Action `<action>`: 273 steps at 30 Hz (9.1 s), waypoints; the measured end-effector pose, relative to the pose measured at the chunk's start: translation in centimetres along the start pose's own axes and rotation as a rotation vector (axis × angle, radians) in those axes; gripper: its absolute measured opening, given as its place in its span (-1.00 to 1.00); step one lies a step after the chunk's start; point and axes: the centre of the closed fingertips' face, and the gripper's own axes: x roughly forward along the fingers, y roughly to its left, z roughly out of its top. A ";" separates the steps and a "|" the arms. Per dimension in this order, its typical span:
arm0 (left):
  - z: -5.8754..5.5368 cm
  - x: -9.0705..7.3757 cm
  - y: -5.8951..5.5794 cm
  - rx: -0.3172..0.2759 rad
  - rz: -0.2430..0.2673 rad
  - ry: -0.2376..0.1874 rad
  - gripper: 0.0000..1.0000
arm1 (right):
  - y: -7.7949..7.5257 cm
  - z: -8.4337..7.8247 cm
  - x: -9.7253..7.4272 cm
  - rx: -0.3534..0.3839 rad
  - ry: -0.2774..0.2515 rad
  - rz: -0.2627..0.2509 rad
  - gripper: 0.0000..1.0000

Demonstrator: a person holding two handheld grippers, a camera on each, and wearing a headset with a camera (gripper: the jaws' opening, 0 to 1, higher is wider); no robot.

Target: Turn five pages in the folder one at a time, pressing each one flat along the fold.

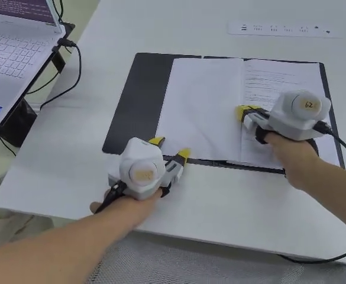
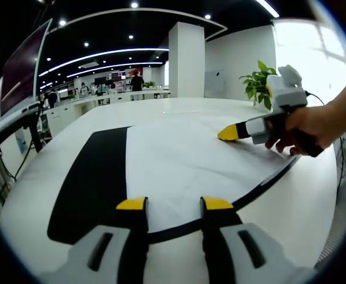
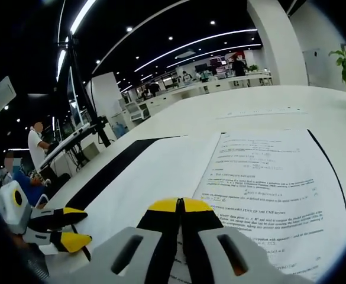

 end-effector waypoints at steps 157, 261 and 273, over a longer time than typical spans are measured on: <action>10.8 -7.1 -12.5 0.088 -0.181 0.093 0.98 | -1.4 0.1 -25.7 0.017 -0.101 -0.125 0.94; 4.7 10.0 -20.2 0.136 -0.281 -0.007 -0.20 | -4.0 -0.6 -26.0 0.153 -0.141 -0.282 0.61; 4.7 10.4 -19.2 0.082 -0.248 0.006 -0.54 | -5.1 -0.4 -21.6 0.110 -0.047 -0.197 0.52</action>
